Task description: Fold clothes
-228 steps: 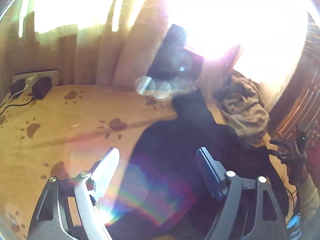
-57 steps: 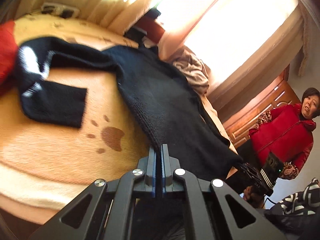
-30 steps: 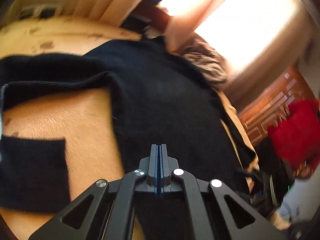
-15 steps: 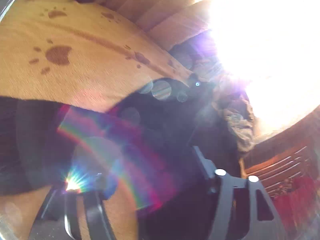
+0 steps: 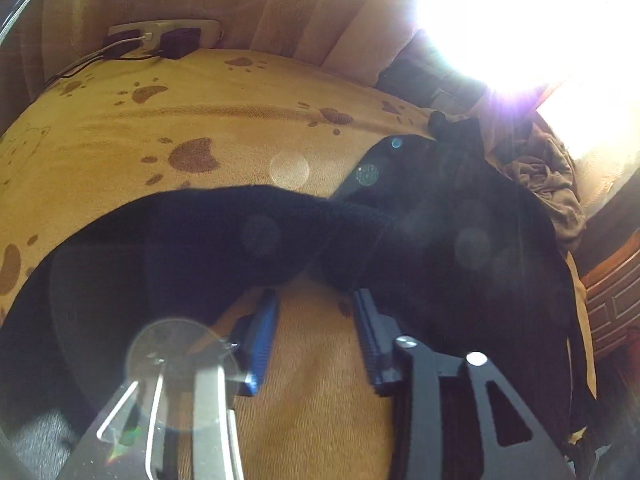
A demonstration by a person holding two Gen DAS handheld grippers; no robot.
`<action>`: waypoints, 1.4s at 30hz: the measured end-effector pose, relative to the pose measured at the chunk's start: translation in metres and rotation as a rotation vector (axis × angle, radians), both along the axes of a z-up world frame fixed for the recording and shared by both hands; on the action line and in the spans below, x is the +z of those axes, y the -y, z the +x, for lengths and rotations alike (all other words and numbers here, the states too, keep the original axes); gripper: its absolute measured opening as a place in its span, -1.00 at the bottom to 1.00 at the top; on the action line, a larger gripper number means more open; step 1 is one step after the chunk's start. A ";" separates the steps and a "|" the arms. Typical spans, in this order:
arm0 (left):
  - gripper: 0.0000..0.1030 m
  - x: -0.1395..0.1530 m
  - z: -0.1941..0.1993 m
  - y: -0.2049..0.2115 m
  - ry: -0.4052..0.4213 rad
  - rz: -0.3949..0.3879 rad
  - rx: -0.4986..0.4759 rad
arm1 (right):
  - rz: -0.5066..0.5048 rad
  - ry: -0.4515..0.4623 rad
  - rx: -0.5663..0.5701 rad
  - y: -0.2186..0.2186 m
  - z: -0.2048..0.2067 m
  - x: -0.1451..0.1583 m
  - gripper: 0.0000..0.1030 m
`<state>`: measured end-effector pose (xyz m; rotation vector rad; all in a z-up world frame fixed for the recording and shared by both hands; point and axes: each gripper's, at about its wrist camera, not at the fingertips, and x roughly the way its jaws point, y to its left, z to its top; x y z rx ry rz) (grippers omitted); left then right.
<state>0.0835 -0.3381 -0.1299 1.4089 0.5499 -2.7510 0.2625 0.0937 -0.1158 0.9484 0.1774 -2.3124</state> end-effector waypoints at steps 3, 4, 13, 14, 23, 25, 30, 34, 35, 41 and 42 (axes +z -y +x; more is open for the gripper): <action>0.34 0.013 0.034 -0.001 -0.044 0.007 -0.002 | -0.014 -0.003 -0.024 0.000 -0.011 0.002 0.55; 0.34 0.017 0.038 -0.008 -0.065 0.021 -0.019 | -0.019 -0.005 -0.031 -0.001 -0.014 0.003 0.55; 0.52 0.014 0.050 -0.126 -0.073 0.144 -0.319 | 0.058 -0.005 -0.043 0.002 -0.021 0.000 0.55; 0.52 0.008 0.052 -0.131 -0.070 0.125 -0.326 | 0.078 -0.004 -0.038 0.003 -0.019 -0.002 0.55; 0.54 0.007 0.065 -0.133 -0.086 0.041 -0.344 | 0.003 -0.010 -0.023 -0.031 0.007 -0.006 0.63; 0.54 0.005 0.057 -0.132 -0.060 0.053 -0.324 | -0.021 -0.001 -0.017 -0.028 0.002 -0.008 0.79; 0.55 0.008 0.043 -0.141 -0.037 0.198 -0.319 | 0.038 -0.078 -0.037 -0.011 0.019 -0.016 0.99; 0.56 0.015 0.038 -0.169 -0.060 0.248 -0.386 | 0.059 -0.086 -0.043 -0.008 0.020 -0.016 0.99; 0.57 0.017 0.037 -0.176 -0.067 0.260 -0.404 | 0.055 -0.085 -0.051 -0.009 0.019 -0.016 0.99; 0.60 0.011 0.028 -0.201 -0.057 0.269 -0.450 | 0.042 -0.054 -0.069 -0.014 0.017 -0.010 0.99; 0.60 0.008 0.027 -0.202 -0.050 0.275 -0.449 | 0.024 -0.056 -0.080 -0.017 0.017 -0.007 0.99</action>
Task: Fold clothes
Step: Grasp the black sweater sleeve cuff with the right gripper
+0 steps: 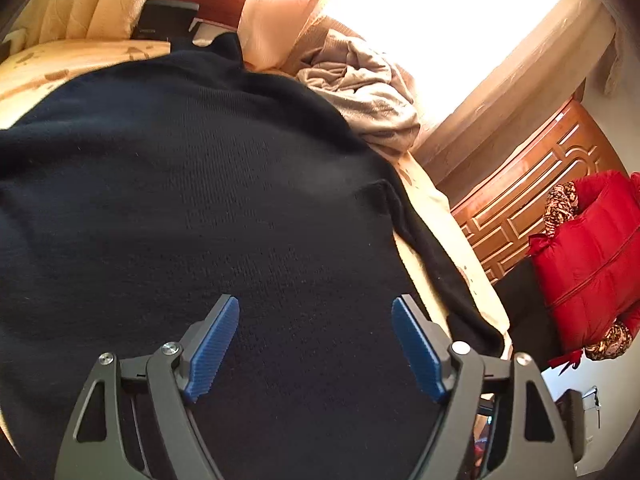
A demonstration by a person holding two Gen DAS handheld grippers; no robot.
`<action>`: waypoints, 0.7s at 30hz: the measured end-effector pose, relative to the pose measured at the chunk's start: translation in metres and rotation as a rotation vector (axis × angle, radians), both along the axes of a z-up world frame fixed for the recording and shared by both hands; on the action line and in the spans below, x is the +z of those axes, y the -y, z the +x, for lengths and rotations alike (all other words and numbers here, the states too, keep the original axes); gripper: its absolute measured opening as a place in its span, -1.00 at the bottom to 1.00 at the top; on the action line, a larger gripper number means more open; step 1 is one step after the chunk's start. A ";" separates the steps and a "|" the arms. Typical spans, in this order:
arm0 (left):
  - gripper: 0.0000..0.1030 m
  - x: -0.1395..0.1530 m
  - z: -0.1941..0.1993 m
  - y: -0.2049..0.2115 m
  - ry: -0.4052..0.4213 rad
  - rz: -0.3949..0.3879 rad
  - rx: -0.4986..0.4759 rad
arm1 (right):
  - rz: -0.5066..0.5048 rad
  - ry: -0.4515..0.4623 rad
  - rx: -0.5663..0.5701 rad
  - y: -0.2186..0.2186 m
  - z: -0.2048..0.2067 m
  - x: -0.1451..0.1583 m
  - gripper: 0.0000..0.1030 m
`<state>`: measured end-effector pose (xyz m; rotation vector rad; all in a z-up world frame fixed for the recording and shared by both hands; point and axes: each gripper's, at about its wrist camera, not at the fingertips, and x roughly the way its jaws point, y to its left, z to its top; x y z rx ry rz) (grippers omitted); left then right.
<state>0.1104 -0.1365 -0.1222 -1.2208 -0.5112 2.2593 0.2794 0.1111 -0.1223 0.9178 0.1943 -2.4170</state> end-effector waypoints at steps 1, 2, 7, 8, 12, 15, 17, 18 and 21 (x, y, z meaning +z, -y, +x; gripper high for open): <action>0.60 -0.003 -0.001 0.000 0.007 0.005 0.000 | -0.020 -0.007 -0.015 -0.004 0.000 0.004 0.99; 0.60 -0.005 0.000 0.002 0.011 0.011 0.000 | -0.032 -0.022 -0.042 -0.010 0.001 0.008 0.99; 0.60 -0.009 0.001 0.008 -0.003 0.032 -0.008 | -0.082 -0.085 -0.268 -0.051 -0.006 0.032 0.99; 0.60 -0.009 0.002 0.008 -0.005 0.035 -0.010 | -0.083 -0.082 -0.320 -0.059 -0.009 0.034 0.99; 0.60 -0.011 0.002 0.012 -0.009 0.059 -0.015 | -0.013 -0.076 -0.484 -0.074 -0.023 0.037 0.94; 0.60 -0.012 0.002 0.015 -0.008 0.076 -0.019 | 0.092 -0.056 -0.505 -0.068 -0.035 0.035 0.47; 0.60 -0.013 0.003 0.016 -0.006 0.083 -0.020 | 0.141 -0.034 -0.493 -0.065 -0.042 0.031 0.16; 0.60 -0.013 0.003 0.016 -0.004 0.087 -0.020 | 0.161 -0.033 -0.494 -0.066 -0.044 0.030 -0.05; 0.60 -0.014 0.003 0.020 0.009 0.098 -0.021 | 0.220 -0.030 -0.499 -0.067 -0.051 0.027 -0.54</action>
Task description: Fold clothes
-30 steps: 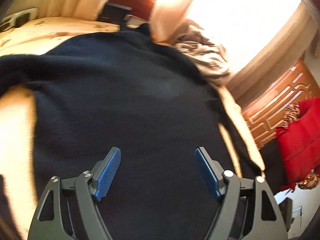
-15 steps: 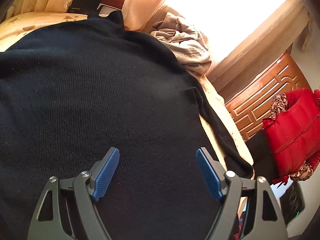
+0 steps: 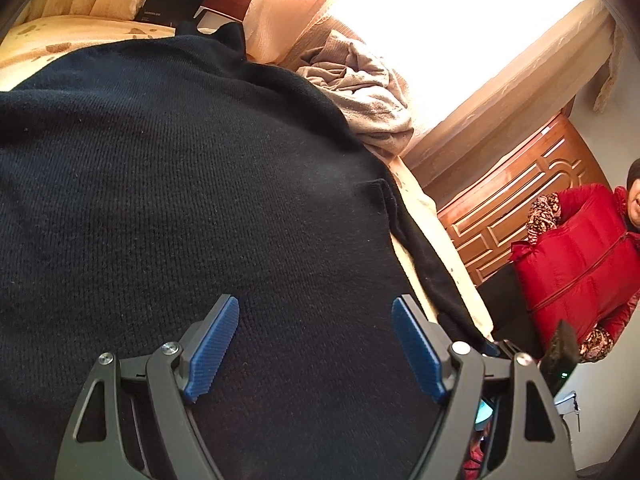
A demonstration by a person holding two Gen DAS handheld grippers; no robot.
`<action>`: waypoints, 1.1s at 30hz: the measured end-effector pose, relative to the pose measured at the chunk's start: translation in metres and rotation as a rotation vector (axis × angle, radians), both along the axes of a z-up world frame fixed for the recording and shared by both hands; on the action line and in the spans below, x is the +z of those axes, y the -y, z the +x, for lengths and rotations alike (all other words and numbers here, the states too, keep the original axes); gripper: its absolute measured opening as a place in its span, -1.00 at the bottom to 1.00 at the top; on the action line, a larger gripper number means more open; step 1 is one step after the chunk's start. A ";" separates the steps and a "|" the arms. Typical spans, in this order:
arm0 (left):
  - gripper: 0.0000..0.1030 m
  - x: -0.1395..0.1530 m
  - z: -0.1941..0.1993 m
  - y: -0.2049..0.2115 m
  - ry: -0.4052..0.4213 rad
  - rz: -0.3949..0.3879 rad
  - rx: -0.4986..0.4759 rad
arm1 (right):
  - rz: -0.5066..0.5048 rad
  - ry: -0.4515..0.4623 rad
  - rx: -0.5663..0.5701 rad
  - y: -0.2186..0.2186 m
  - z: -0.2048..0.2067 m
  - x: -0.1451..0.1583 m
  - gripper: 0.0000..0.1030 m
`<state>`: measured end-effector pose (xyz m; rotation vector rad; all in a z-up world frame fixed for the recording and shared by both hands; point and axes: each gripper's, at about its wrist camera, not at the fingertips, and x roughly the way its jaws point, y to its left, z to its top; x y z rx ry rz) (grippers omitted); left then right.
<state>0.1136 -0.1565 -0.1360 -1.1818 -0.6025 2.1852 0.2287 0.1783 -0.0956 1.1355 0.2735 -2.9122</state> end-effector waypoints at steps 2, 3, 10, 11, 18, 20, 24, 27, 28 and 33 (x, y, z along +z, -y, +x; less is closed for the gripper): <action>0.60 0.000 -0.002 0.002 0.012 0.005 0.000 | 0.037 0.011 -0.004 -0.001 -0.004 -0.002 -0.63; 0.61 0.000 -0.003 0.003 0.018 0.005 0.001 | 0.048 -0.004 -0.015 -0.005 -0.006 0.002 -0.64; 0.63 0.007 -0.013 0.004 0.024 -0.041 0.036 | -0.032 -0.152 -0.138 -0.068 -0.028 0.053 -0.65; 0.64 0.007 -0.014 0.003 0.027 -0.044 0.037 | -0.053 -0.164 -0.158 -0.079 -0.030 0.057 -0.65; 0.64 0.014 -0.027 -0.015 0.028 -0.085 0.008 | -0.226 -0.133 -0.282 -0.157 -0.054 0.051 -0.65; 0.64 0.016 -0.033 -0.022 0.028 -0.094 -0.003 | -0.264 -0.105 -0.324 -0.177 -0.064 0.042 -0.65; 0.64 0.018 -0.041 -0.034 0.032 -0.105 -0.027 | -0.265 -0.048 -0.424 -0.212 -0.069 0.025 -0.57; 0.64 0.014 -0.049 -0.042 0.051 -0.111 -0.036 | -0.287 -0.058 -0.511 -0.235 -0.057 0.021 0.28; 0.64 0.012 -0.051 -0.044 0.060 -0.111 -0.039 | -0.291 -0.073 -0.529 -0.238 -0.051 0.022 0.45; 0.65 0.007 -0.059 -0.053 0.074 -0.117 -0.045 | -0.214 -0.119 -0.414 -0.208 -0.033 0.030 0.52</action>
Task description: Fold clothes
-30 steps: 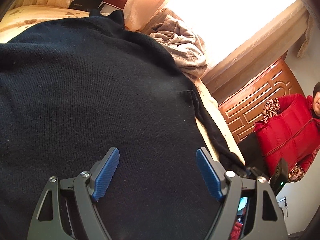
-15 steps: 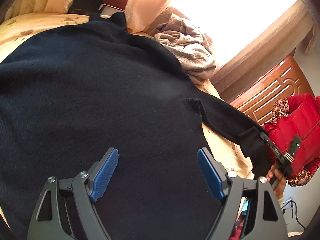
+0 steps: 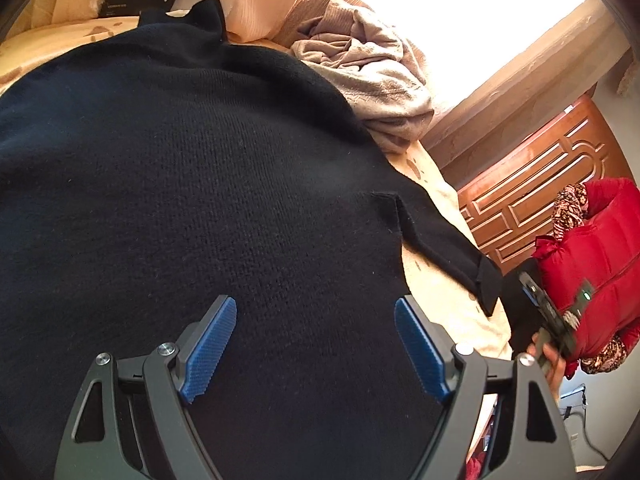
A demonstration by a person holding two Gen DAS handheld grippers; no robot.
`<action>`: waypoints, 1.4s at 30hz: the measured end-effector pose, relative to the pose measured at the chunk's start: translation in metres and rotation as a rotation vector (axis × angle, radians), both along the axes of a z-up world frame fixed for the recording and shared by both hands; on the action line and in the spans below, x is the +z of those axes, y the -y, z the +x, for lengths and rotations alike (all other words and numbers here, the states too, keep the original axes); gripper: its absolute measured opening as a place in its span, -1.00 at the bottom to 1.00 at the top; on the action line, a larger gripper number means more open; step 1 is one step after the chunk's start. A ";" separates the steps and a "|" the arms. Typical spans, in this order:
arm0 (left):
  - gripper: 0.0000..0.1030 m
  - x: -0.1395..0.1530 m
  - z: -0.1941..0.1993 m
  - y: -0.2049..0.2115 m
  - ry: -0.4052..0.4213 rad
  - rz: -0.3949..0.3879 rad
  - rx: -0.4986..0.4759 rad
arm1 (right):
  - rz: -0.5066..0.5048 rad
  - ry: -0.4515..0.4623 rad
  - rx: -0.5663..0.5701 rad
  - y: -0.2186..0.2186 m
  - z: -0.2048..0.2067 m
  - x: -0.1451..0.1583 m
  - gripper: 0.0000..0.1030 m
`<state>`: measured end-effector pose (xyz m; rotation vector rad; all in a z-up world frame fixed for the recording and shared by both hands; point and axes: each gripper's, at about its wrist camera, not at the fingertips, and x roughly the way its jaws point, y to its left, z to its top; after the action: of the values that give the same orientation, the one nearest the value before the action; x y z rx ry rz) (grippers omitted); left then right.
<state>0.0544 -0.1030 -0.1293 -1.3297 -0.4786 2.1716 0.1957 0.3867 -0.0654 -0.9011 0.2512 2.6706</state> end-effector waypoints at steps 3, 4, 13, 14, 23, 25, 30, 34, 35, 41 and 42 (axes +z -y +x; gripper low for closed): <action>0.66 0.000 -0.003 -0.004 0.001 0.013 -0.006 | 0.153 0.039 0.199 0.054 -0.004 -0.001 0.51; 0.66 0.000 -0.004 -0.006 0.002 0.013 -0.009 | 0.194 0.057 0.257 0.069 -0.008 -0.003 0.48; 0.66 -0.004 -0.005 -0.004 0.008 0.057 0.001 | 0.213 0.257 0.340 0.098 -0.059 -0.046 -0.27; 0.66 -0.004 -0.005 -0.002 0.007 0.061 -0.001 | 0.190 0.255 0.334 0.094 -0.058 -0.047 -0.27; 0.69 -0.006 -0.008 0.001 -0.001 0.087 -0.014 | 0.230 0.178 0.146 0.070 -0.016 -0.020 -0.82; 0.70 -0.006 -0.008 0.000 -0.005 0.089 -0.013 | 0.256 0.156 0.088 0.063 -0.005 -0.010 -0.82; 0.75 -0.005 -0.008 -0.002 -0.011 0.087 -0.013 | 0.212 0.144 -0.007 0.039 0.010 -0.009 -0.82; 0.75 -0.005 -0.007 -0.002 -0.014 0.091 -0.010 | 0.171 0.136 -0.080 0.020 0.022 -0.008 -0.82; 0.75 -0.005 -0.006 -0.001 -0.015 0.091 -0.011 | 0.161 0.133 -0.098 0.015 0.024 -0.008 -0.81; 0.76 -0.005 -0.007 -0.003 -0.020 0.081 -0.018 | 0.098 0.121 -0.208 -0.014 0.042 -0.008 -0.75; 0.77 -0.005 -0.007 -0.003 -0.020 0.080 -0.019 | 0.074 0.113 -0.216 -0.017 0.045 -0.008 -0.73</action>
<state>0.0476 -0.0998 -0.1339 -1.2641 -0.5368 2.1257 0.2409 0.4033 -0.0734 -0.9408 0.2090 2.4071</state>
